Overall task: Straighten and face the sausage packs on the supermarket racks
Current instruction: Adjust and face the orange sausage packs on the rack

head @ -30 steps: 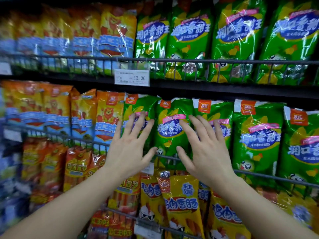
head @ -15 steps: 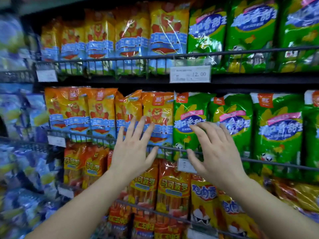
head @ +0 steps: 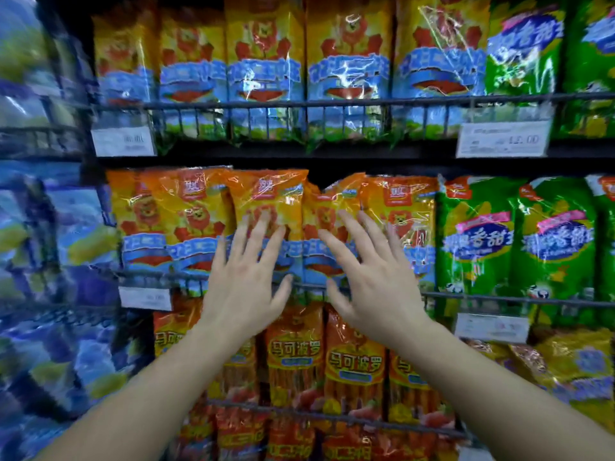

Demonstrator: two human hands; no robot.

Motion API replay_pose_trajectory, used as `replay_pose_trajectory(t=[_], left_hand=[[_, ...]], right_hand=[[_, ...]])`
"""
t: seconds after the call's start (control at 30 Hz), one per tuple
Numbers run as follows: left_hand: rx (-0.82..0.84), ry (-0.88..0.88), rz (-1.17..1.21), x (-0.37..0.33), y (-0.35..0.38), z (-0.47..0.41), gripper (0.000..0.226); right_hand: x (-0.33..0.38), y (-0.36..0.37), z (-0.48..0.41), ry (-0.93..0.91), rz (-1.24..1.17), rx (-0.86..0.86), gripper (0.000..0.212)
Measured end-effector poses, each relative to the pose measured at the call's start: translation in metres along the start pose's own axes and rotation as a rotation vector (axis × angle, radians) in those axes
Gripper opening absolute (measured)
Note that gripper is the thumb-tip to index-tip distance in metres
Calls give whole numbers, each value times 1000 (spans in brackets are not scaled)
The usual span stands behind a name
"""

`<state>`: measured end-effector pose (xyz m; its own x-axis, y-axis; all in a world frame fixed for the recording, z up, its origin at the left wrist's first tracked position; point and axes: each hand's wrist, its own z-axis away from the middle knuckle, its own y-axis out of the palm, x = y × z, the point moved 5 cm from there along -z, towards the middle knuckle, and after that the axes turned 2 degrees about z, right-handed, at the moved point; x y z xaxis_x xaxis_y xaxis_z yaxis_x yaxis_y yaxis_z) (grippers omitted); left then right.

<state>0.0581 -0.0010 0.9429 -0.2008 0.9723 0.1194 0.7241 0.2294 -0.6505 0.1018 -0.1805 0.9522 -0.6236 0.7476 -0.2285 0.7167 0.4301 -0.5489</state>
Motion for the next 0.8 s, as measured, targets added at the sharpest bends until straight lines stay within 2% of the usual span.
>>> replay_pose_trajectory(t=[0.2, 0.37, 0.8], left_hand=[[-29, 39, 111, 9, 6, -16, 82], [-65, 68, 175, 0, 5, -30, 81], [-21, 43, 157, -1, 27, -54, 95]], right_hand=[[18, 21, -22, 13, 126, 94, 75], [13, 30, -27, 28, 180, 118, 73], [-5, 40, -41, 61, 183, 173, 74]])
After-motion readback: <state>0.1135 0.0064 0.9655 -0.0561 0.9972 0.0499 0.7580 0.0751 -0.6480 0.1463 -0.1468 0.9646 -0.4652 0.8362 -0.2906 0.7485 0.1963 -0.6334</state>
